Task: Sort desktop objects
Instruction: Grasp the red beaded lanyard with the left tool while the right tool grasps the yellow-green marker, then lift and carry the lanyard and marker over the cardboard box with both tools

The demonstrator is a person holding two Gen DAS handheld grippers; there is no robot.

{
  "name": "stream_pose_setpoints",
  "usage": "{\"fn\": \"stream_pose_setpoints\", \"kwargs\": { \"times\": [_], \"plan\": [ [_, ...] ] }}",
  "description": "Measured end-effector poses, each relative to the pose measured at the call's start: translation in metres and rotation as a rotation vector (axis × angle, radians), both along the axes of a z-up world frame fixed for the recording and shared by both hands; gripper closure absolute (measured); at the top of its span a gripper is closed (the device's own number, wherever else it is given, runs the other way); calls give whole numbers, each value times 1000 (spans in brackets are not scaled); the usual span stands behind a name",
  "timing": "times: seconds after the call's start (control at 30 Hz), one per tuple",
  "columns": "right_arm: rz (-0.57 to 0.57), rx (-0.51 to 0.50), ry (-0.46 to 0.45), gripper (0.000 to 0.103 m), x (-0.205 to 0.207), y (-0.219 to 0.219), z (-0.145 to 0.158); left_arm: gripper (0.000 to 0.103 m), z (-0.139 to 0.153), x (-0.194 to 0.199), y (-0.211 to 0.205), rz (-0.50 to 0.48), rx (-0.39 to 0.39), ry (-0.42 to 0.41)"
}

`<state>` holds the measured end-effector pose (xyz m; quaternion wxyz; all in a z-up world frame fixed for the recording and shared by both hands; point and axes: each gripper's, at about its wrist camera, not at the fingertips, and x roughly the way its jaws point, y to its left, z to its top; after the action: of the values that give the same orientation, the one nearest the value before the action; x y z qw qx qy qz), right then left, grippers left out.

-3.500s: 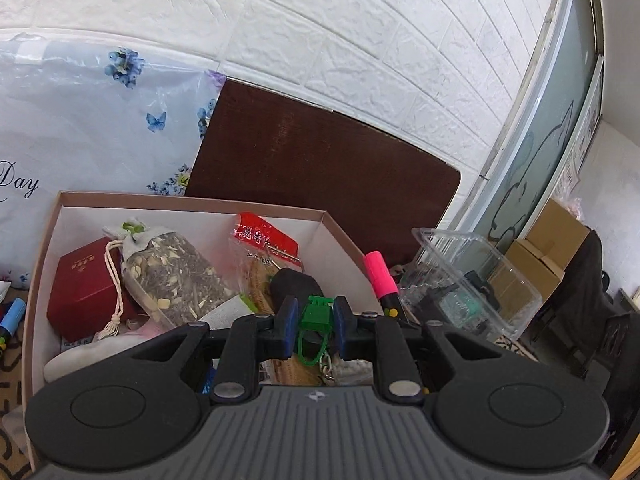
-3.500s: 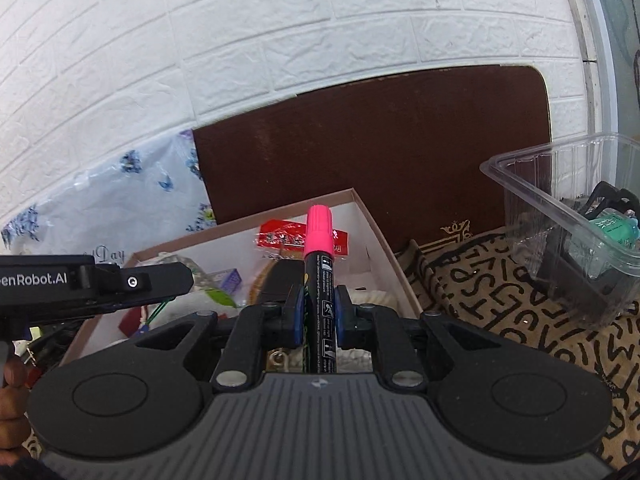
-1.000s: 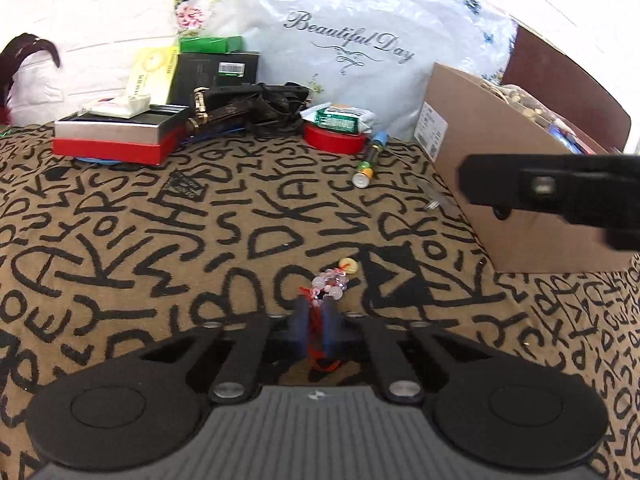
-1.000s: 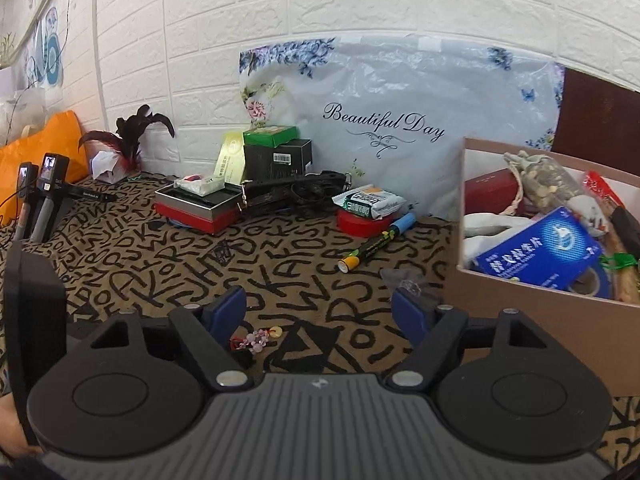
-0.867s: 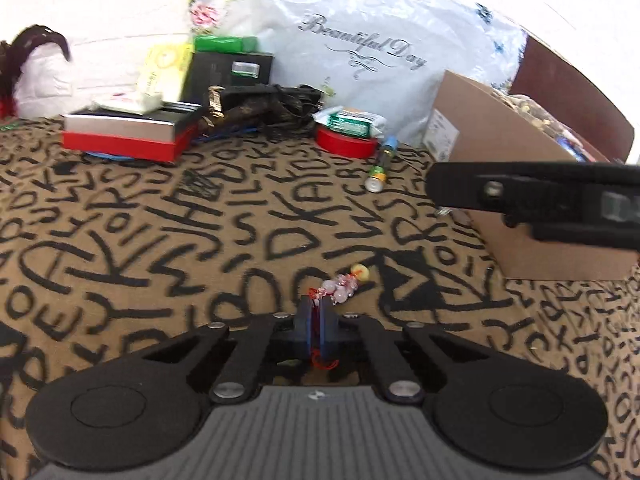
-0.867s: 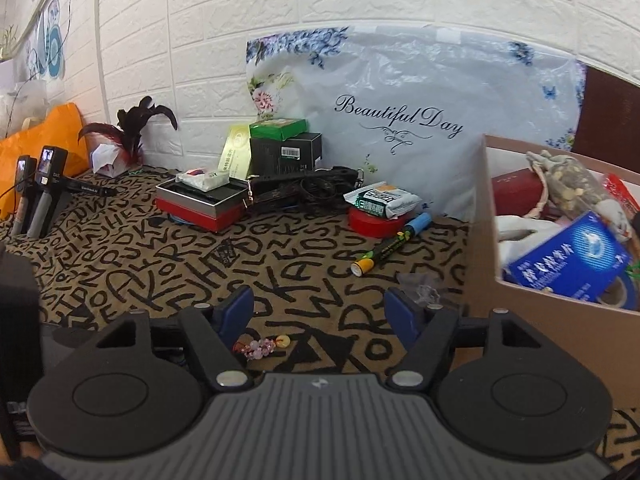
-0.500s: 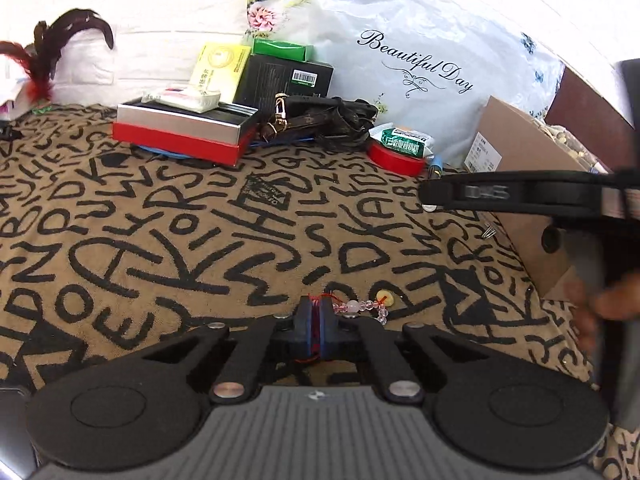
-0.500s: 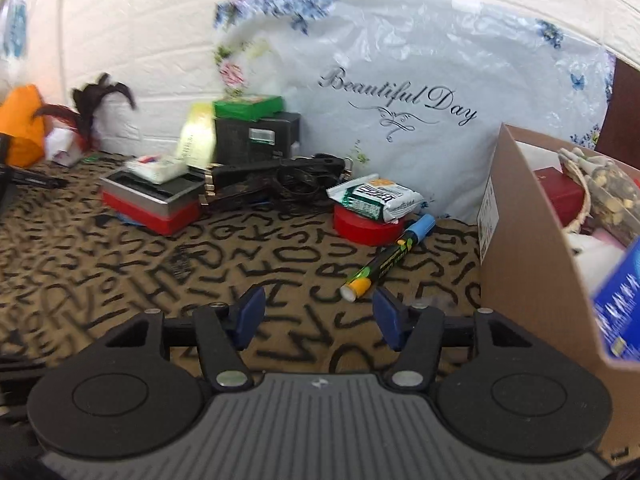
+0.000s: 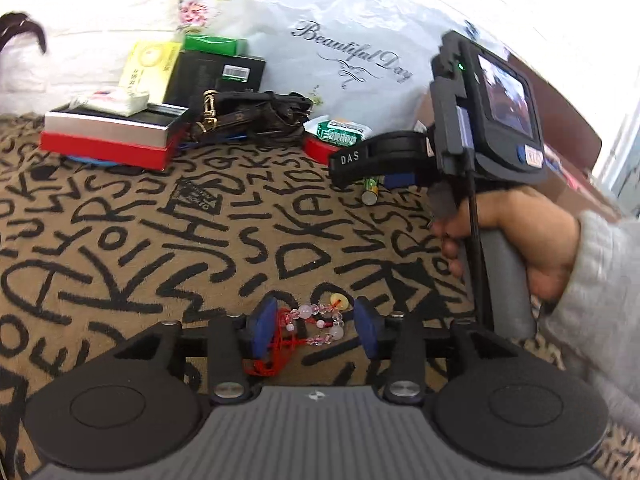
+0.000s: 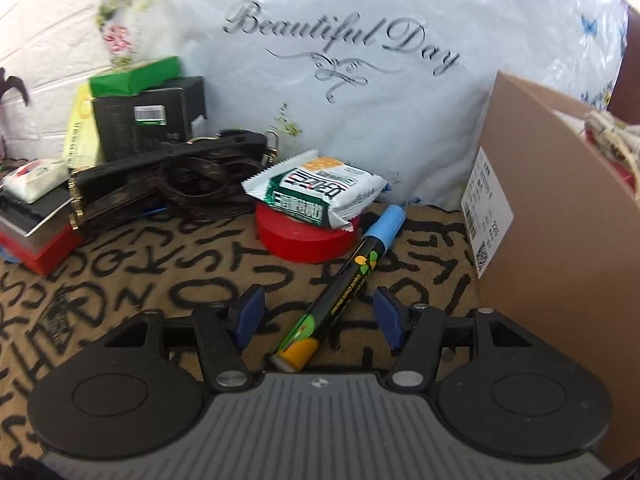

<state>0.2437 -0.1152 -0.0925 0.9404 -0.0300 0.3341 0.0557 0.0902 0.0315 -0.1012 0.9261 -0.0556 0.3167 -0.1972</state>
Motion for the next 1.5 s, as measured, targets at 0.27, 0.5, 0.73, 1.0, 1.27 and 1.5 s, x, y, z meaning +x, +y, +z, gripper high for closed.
{"fn": "stream_pose_setpoints", "kwargs": {
  "times": [0.27,0.5,0.73,1.0,1.27,1.5],
  "plan": [
    [62,1,-3,74,-15,-1,0,94,0,1,-4,-21,52,5],
    [113,65,26,90,-51,-19,11,98,8,-5,8,22,-7,37],
    [198,121,12,90,-100,-28,27,98,38,-23,16,76,-31,-23],
    [223,201,-75,90,-147,-54,59,98,77,-43,10,68,-79,-103],
    [197,293,-218,90,-190,-101,103,98,119,-47,-22,-2,-145,-158],
    [92,330,-320,90,-207,-162,124,98,152,-30,-83,-107,-195,-200]
  ]
}}
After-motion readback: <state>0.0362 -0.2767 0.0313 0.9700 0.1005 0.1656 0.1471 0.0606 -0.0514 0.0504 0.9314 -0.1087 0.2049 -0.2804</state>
